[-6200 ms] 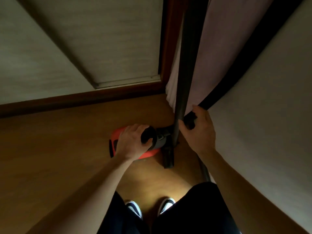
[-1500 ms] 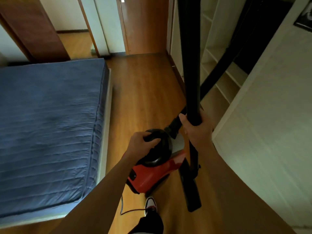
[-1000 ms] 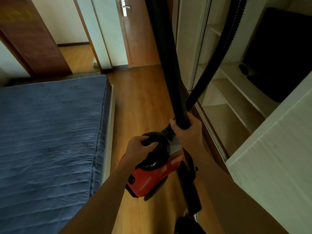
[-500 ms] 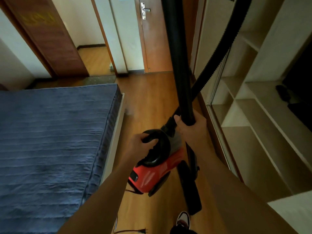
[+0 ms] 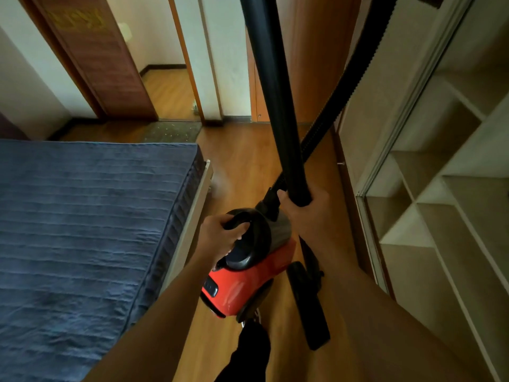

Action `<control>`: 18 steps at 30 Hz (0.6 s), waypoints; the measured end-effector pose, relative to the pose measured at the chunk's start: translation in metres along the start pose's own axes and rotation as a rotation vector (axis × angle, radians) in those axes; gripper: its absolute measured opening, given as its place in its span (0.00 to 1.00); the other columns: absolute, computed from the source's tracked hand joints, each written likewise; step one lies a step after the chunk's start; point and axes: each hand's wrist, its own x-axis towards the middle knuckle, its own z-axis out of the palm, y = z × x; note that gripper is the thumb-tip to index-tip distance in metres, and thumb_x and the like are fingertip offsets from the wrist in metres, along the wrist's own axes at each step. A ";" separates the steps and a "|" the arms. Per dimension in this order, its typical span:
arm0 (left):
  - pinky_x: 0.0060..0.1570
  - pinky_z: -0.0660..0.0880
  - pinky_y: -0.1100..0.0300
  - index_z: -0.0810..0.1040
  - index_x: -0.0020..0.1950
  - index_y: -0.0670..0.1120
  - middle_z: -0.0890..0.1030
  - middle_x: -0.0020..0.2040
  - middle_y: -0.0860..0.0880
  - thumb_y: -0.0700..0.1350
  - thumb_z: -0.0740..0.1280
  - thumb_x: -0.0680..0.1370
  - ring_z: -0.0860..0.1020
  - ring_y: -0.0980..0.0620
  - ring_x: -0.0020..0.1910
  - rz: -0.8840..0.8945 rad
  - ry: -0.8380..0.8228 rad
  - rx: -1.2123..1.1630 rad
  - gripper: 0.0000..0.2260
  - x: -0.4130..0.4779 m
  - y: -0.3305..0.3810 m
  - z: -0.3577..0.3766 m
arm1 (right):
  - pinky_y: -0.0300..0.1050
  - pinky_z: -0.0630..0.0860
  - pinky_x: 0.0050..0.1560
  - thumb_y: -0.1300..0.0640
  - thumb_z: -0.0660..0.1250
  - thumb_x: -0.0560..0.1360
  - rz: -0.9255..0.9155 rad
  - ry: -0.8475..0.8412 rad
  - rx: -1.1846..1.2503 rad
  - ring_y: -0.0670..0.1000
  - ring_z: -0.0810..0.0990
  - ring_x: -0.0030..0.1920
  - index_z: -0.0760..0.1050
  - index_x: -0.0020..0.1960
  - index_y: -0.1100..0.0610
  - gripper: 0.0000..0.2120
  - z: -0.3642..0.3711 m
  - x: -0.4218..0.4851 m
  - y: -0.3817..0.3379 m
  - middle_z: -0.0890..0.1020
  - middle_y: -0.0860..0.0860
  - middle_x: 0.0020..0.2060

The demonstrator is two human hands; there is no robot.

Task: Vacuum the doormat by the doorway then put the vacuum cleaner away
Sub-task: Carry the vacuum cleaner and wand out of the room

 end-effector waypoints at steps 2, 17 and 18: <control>0.25 0.66 0.59 0.82 0.36 0.46 0.76 0.23 0.50 0.43 0.74 0.76 0.70 0.53 0.19 -0.006 -0.003 -0.017 0.09 0.035 0.000 0.003 | 0.52 0.80 0.40 0.58 0.74 0.77 0.012 -0.008 -0.006 0.56 0.81 0.38 0.77 0.42 0.54 0.07 0.012 0.032 0.016 0.79 0.58 0.34; 0.27 0.70 0.72 0.82 0.41 0.52 0.80 0.30 0.56 0.46 0.74 0.76 0.78 0.63 0.26 0.127 -0.046 0.070 0.04 0.340 0.036 -0.009 | 0.52 0.81 0.42 0.58 0.75 0.76 0.030 0.011 -0.091 0.52 0.81 0.38 0.77 0.41 0.47 0.10 0.113 0.305 0.089 0.80 0.55 0.36; 0.28 0.70 0.72 0.81 0.40 0.52 0.80 0.30 0.56 0.46 0.74 0.76 0.78 0.63 0.26 0.130 -0.038 0.075 0.05 0.357 0.039 -0.010 | 0.50 0.81 0.41 0.57 0.75 0.76 0.021 0.022 -0.083 0.50 0.81 0.38 0.76 0.41 0.47 0.10 0.116 0.320 0.093 0.80 0.54 0.35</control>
